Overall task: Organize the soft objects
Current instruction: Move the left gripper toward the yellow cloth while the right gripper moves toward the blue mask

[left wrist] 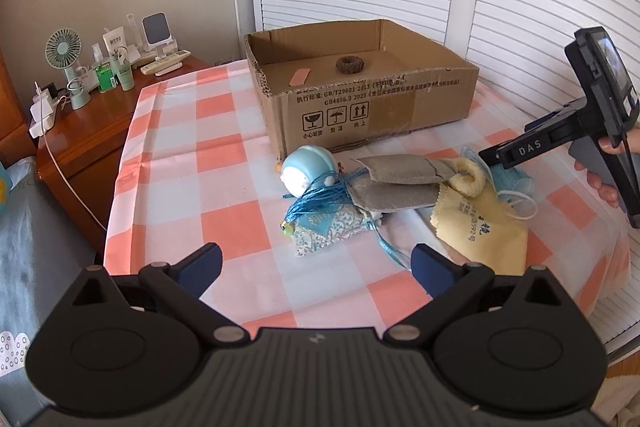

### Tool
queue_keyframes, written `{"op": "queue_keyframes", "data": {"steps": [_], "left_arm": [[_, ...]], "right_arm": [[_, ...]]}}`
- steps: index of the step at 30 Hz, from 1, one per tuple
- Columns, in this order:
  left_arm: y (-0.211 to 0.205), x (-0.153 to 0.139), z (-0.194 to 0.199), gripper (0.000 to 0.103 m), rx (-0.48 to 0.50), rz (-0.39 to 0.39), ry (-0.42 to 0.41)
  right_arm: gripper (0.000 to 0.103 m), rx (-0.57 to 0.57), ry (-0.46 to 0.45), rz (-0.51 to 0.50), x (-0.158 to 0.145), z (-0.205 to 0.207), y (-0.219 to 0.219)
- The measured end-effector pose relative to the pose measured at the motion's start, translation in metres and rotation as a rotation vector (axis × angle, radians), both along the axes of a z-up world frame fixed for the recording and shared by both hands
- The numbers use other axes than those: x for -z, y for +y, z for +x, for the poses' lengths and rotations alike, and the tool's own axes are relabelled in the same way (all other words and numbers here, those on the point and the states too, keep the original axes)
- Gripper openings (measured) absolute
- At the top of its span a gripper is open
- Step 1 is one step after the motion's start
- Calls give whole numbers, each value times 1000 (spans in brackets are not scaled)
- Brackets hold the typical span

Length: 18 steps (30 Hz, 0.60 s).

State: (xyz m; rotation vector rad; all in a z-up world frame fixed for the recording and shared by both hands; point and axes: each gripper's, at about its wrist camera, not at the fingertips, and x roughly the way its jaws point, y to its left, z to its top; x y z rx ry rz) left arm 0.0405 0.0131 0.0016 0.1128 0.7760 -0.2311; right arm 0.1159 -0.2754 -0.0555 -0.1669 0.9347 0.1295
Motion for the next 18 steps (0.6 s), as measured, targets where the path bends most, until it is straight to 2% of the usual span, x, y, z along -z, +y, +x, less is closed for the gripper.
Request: {"op": "queue_keyframes", "data": {"steps": [10,14,18], "left_arm": [[-10,2,-2,100,57,19,4],[-15,2,-2,100,101,9,11],[-24,4,-3,100,161,1,15]], "right_arm": [[103,75,19,0,-2,-45,-7],[103,115,50,53,-1,-61,-12],[103,107,16,74,2,-74,-13]]}}
